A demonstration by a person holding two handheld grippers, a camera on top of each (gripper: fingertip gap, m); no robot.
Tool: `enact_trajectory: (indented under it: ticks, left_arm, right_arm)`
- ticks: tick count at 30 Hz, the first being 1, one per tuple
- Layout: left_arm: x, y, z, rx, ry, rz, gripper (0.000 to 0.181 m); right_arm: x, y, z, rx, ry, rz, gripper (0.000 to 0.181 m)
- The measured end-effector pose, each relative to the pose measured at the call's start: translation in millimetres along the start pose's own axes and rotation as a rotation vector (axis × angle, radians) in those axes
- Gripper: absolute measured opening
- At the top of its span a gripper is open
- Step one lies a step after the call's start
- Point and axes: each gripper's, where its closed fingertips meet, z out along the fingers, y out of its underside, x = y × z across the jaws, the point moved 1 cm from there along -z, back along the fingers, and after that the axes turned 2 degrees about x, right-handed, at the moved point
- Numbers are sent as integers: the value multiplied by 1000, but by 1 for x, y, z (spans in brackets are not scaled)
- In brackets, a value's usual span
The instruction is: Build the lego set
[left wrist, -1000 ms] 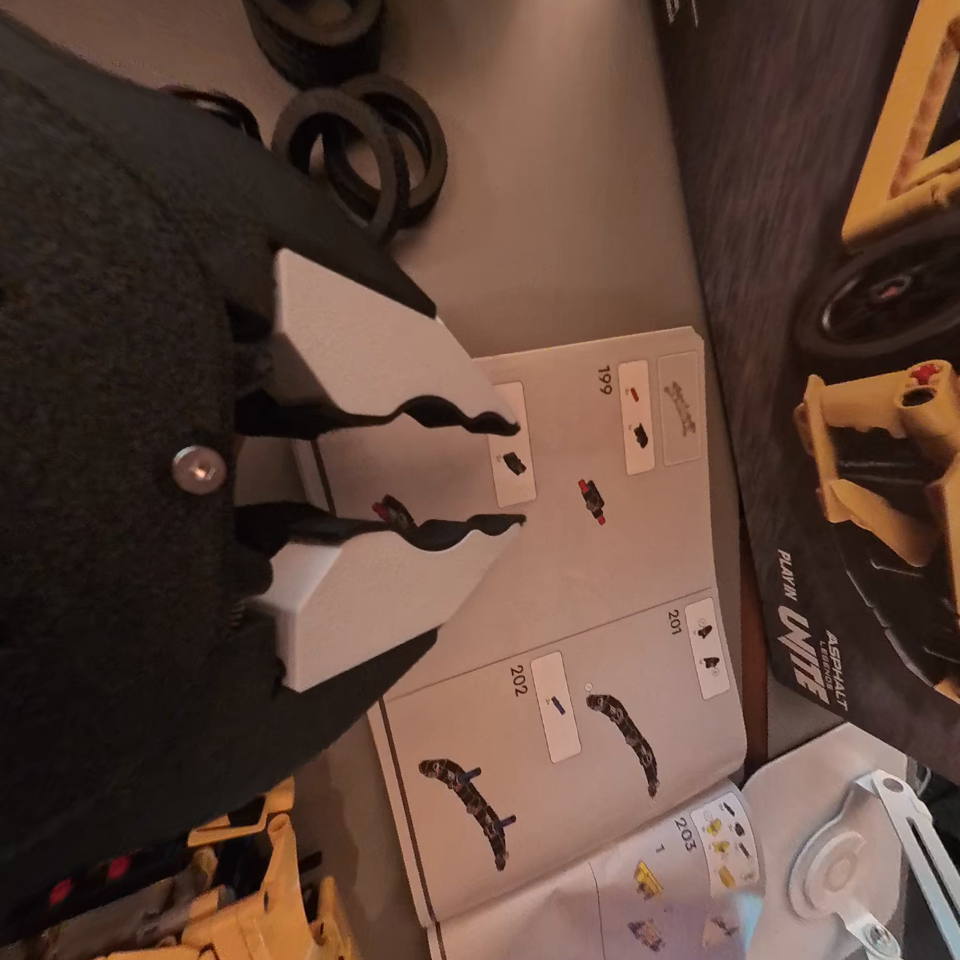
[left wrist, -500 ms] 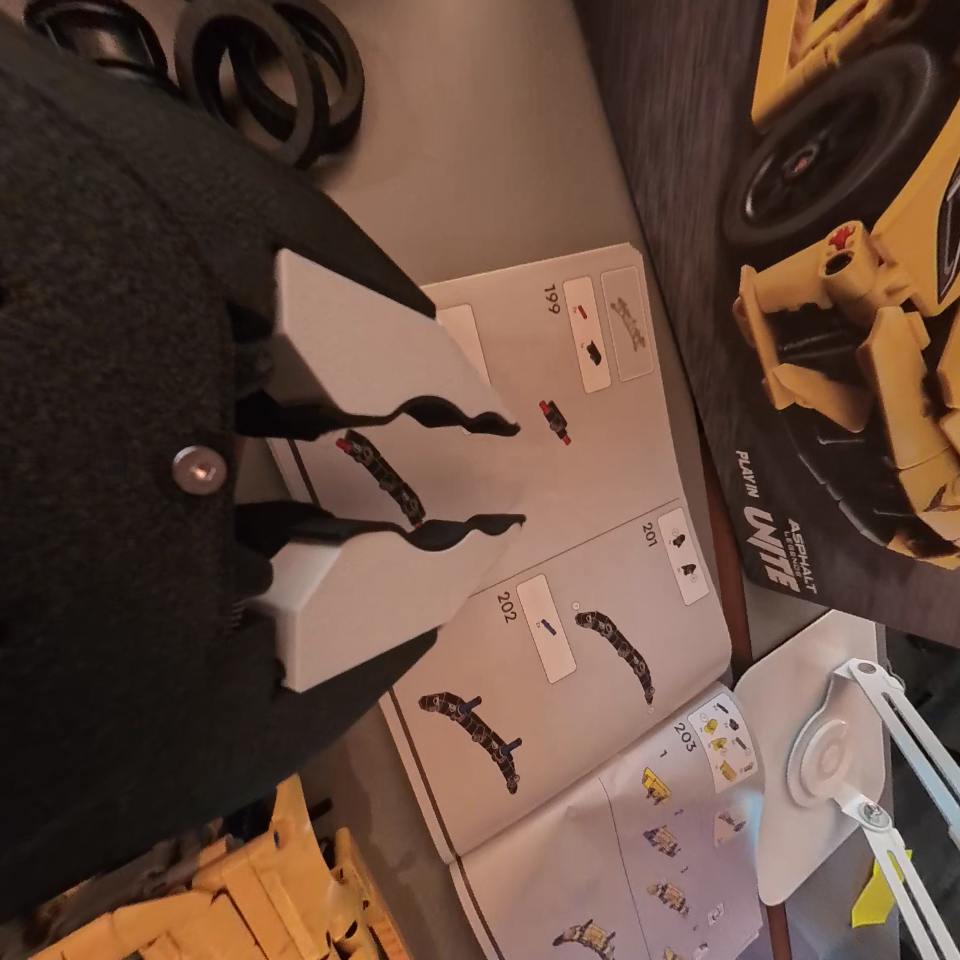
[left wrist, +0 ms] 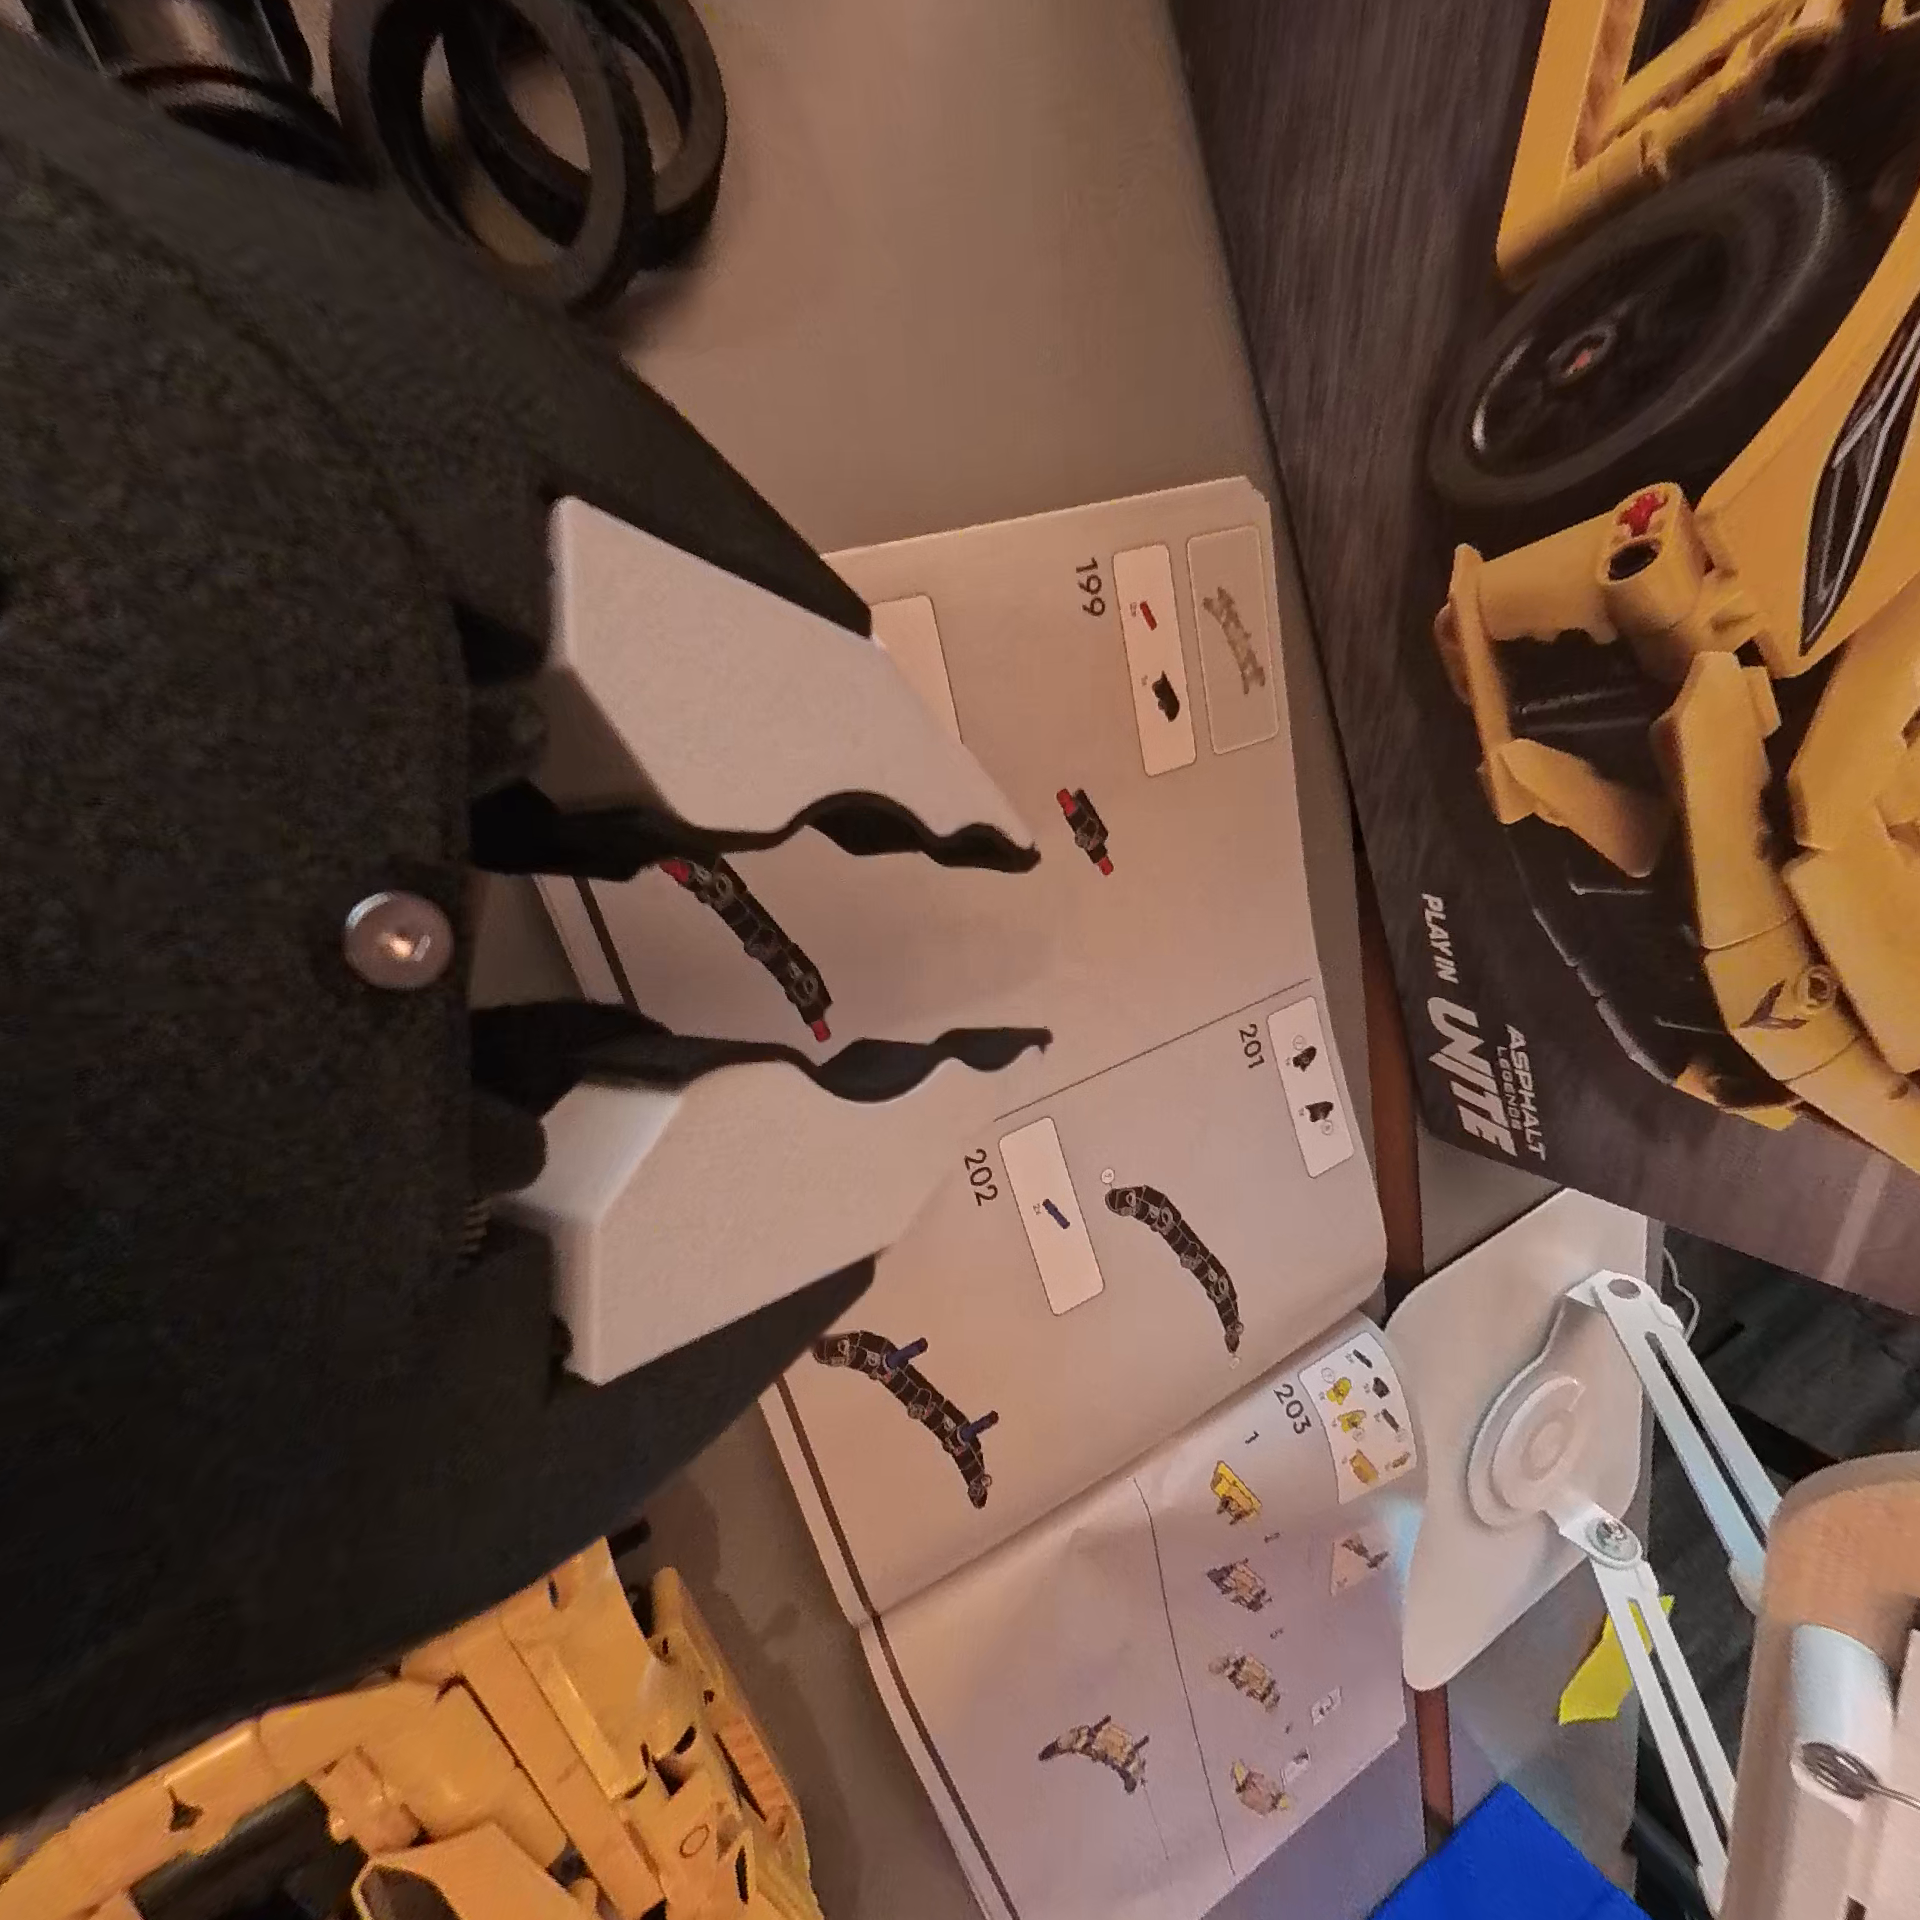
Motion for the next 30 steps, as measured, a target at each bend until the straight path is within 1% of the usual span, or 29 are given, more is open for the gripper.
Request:
enact_trajectory:
  ticks: [3, 6, 11, 16, 19, 22, 24, 25, 26, 28, 30]
  left_arm:
    - [1, 1, 1, -6, 1, 2, 30]
    - [1, 2, 1, -9, 2, 5, 30]
    - [0, 3, 2, -13, 0, -1, 30]
    - [1, 5, 3, -22, 5, 0, 30]
    - [2, 4, 3, -21, 6, -1, 30]
    - [1, 4, 2, -18, 6, -4, 30]
    - [1, 3, 2, -15, 6, -7, 30]
    - [0, 3, 2, -15, 6, -8, 30]
    - [0, 3, 2, -14, 5, -8, 30]
    - [0, 3, 2, -14, 5, -6, 30]
    - [0, 4, 3, -18, 3, -2, 30]
  right_arm:
    - [0, -3, 1, 9, -16, 33, 14]
    - [2, 0, 4, -24, 8, 4, 14]
    - [0, -3, 7, -37, 13, -21, 13]
    - [2, -1, 9, -80, 53, -77, 9]
    - [2, -2, 10, -82, 53, -72, 7]
    - [2, -2, 7, -97, 65, -96, 4]
    - [-1, -14, -4, -82, 101, -133, 4]
    - [-8, -26, -12, -51, 108, -162, 4]
    - [-27, -40, -18, -11, 65, -203, 4]
    - [-94, -59, -20, 42, -149, -333, 4]
    - [-174, -52, -11, 5, -386, -448, 4]
